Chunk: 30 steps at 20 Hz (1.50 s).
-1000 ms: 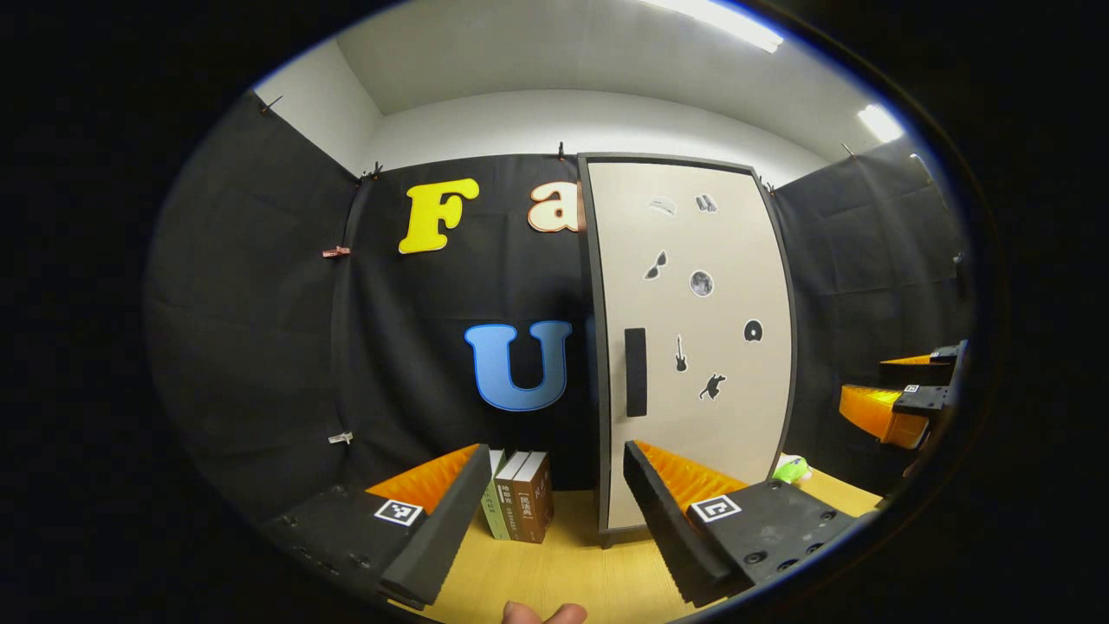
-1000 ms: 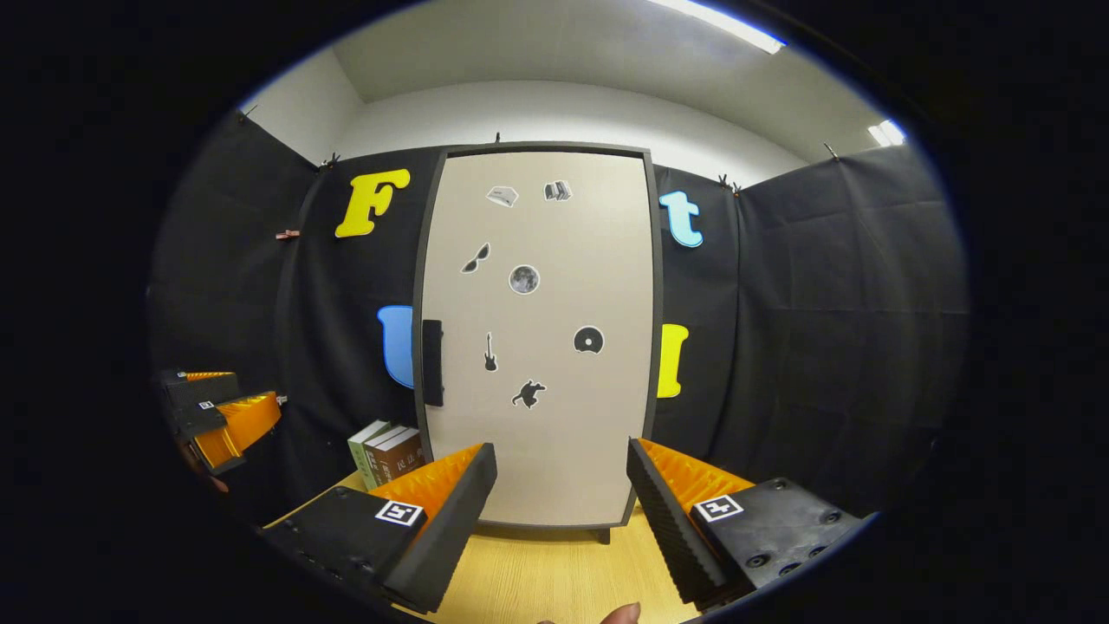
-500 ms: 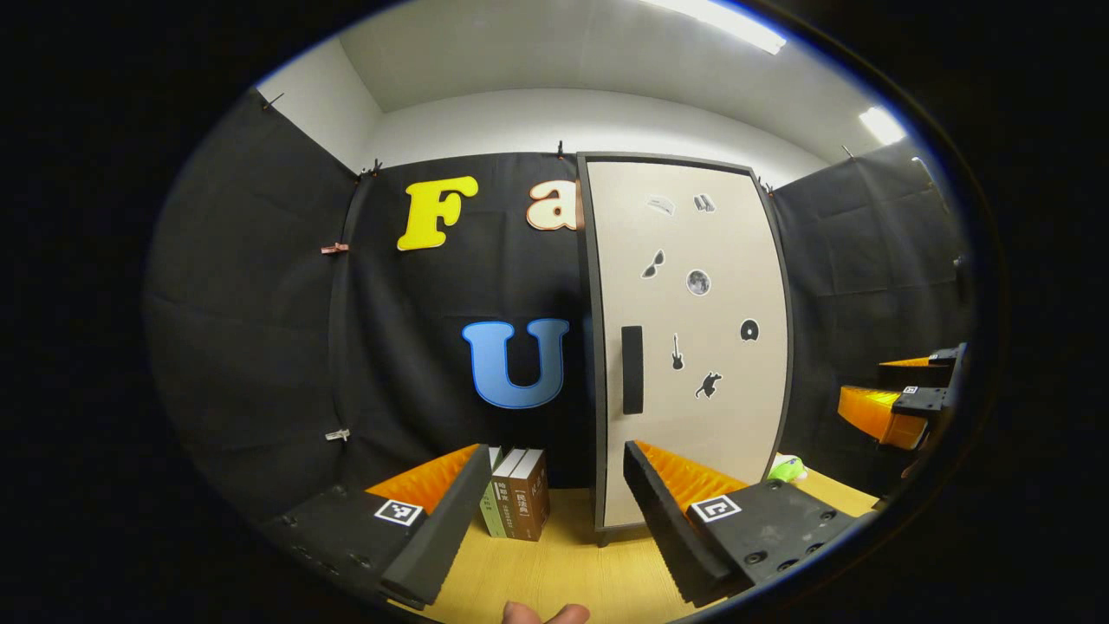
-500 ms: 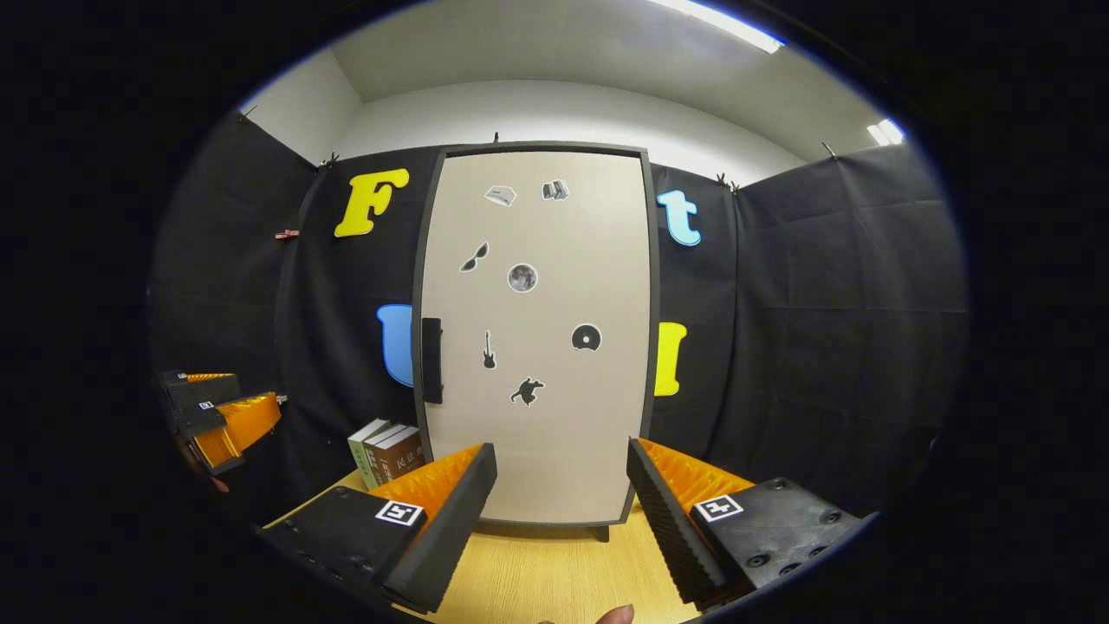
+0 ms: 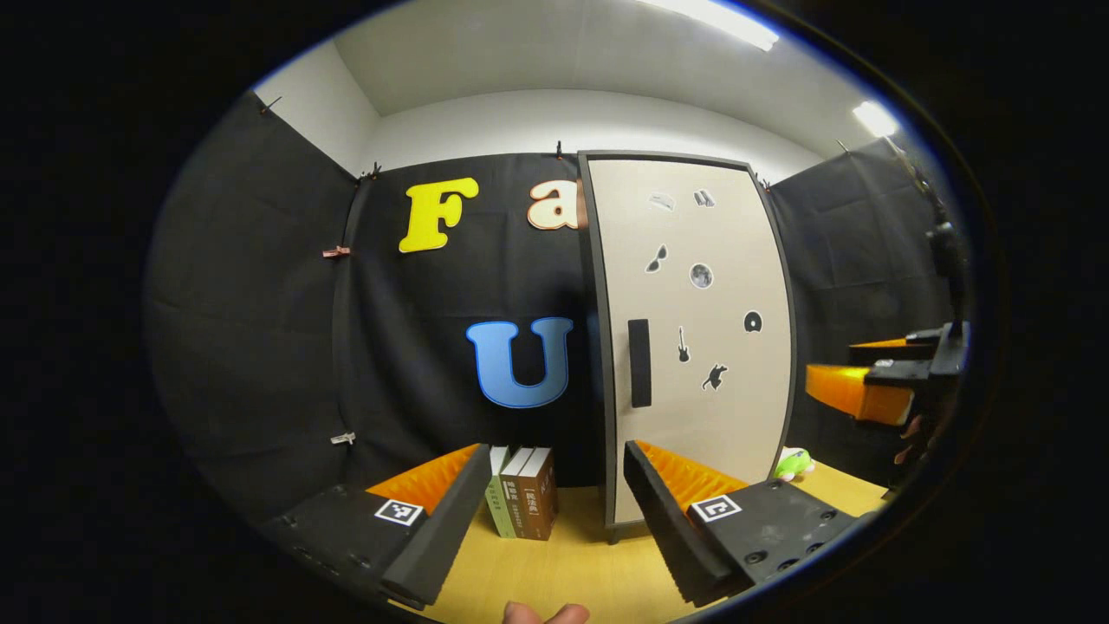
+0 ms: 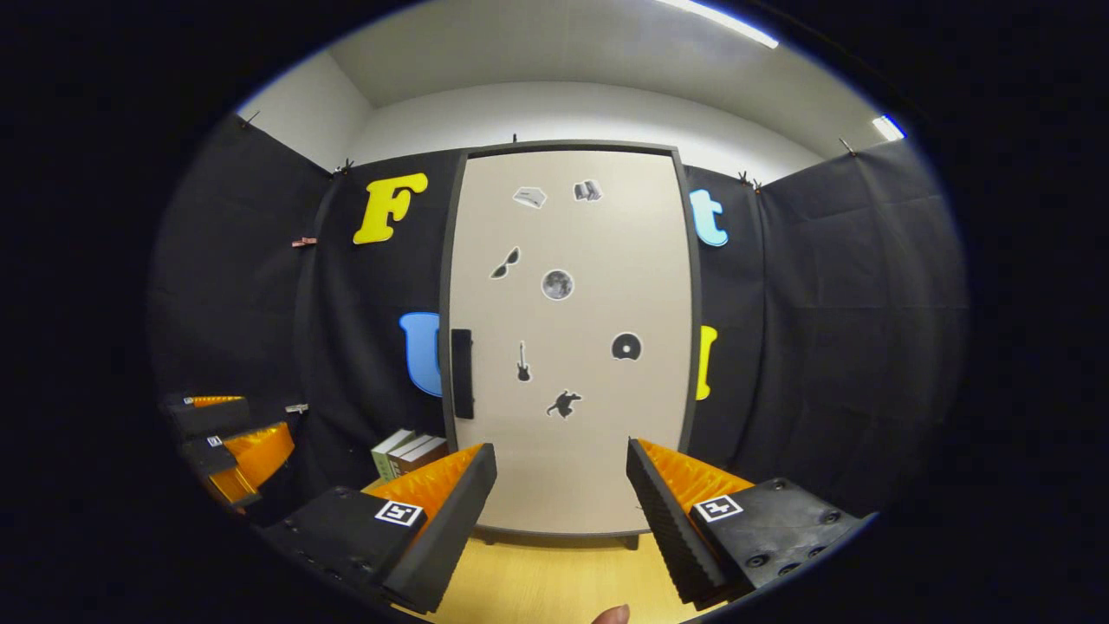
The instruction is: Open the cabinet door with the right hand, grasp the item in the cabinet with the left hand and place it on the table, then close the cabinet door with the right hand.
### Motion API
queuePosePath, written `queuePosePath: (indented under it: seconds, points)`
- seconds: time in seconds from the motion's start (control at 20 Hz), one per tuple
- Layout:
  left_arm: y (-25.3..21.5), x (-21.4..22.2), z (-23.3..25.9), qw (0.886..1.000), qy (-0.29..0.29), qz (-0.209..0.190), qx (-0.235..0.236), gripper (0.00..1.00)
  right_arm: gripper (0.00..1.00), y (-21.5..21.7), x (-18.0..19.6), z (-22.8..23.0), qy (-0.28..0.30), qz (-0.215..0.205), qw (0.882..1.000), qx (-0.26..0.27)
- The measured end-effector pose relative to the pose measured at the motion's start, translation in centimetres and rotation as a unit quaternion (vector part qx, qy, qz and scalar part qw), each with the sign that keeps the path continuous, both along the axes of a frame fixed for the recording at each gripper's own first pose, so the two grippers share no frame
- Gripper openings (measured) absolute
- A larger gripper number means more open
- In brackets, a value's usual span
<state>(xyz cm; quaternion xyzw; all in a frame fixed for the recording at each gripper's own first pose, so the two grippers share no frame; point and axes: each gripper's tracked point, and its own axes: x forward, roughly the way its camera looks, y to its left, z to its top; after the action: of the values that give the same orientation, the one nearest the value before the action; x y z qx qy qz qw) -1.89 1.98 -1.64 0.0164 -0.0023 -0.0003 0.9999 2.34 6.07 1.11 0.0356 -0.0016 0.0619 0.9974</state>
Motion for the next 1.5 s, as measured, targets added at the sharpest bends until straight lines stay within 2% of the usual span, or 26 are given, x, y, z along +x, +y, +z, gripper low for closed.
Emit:
queuePosePath:
  seconds: [0.2, 0.3, 0.45, 0.6, 0.7, 0.85, 0.95, 1.0, 1.05, 1.1, 1.2, 1.25, 1.3, 1.4, 1.45, 1.5]
  points:
    - [2.0, -1.0, -1.9, 0.999, 0.006, 0.015, 0.029, 0.96, 0.97, 4.3, 4.3, 1.9, -0.030, 0.026, 0.999, 0.001]
    - [2.0, -1.6, -3.4, 0.999, 0.021, 0.008, 0.025, 0.97, 0.97, 6.6, 6.8, 2.5, -0.042, 0.036, 0.998, 0.009]
    - [2.3, -2.8, -5.7, 0.999, 0.042, 0.010, 0.005, 0.97, 0.97, 9.2, 10.1, 2.1, -0.055, 0.038, 0.998, -0.006]
    - [2.5, -3.5, -6.8, 0.999, 0.051, 0.018, -0.003, 0.96, 0.97, 11.0, 13.4, 0.9, -0.042, 0.034, 0.999, -0.001]
    - [2.6, -3.8, -6.9, 0.998, 0.052, 0.022, -0.006, 0.96, 0.97, 11.2, 15.4, 0.2, -0.036, 0.015, 0.999, -0.014]
    - [3.1, -3.9, -7.0, 0.998, 0.049, 0.026, -0.014, 0.94, 0.97, 12.6, 17.5, -1.1, -0.015, 0.008, 1.000, -0.018]
    - [3.7, -3.9, -7.1, 0.998, 0.050, 0.032, -0.017, 0.96, 0.95, 13.3, 18.5, -1.6, -0.005, 0.007, 1.000, -0.012]
    - [4.0, -3.9, -7.3, 0.998, 0.052, 0.035, -0.020, 0.94, 0.92, 13.8, 19.0, -1.7, -0.004, 0.007, 1.000, -0.010]
    - [4.2, -3.8, -7.4, 0.998, 0.054, 0.037, -0.022, 0.97, 0.89, 13.9, 19.4, -1.8, -0.005, 0.003, 1.000, -0.015]
    - [4.5, -3.8, -7.4, 0.997, 0.056, 0.041, -0.023, 0.96, 0.80, 14.0, 19.9, -1.9, -0.007, -0.002, 1.000, -0.021]
    - [5.1, -3.9, -7.3, 0.997, 0.057, 0.053, -0.023, 0.97, 0.69, 14.1, 20.7, -2.1, -0.006, -0.012, 1.000, -0.027]
    - [5.5, -3.9, -7.3, 0.997, 0.055, 0.057, -0.022, 0.97, 0.53, 13.9, 21.1, -2.3, -0.002, -0.021, 1.000, -0.024]
    - [5.6, -3.8, -7.2, 0.997, 0.053, 0.058, -0.020, 0.97, 0.48, 14.1, 21.3, -2.6, 0.008, -0.017, 1.000, -0.014]
    - [5.8, -4.0, -7.0, 0.997, 0.052, 0.060, -0.013, 0.94, 0.48, 13.8, 21.7, -2.7, 0.014, -0.021, 1.000, -0.001]
    - [5.8, -4.1, -6.9, 0.997, 0.052, 0.061, -0.010, 0.97, 0.35, 13.7, 21.3, -2.8, 0.016, -0.022, 1.000, 0.000]
    - [5.9, -4.1, -6.8, 0.997, 0.052, 0.062, -0.009, 0.97, 0.35, 13.8, 21.3, -2.6, 0.016, -0.018, 1.000, -0.001]
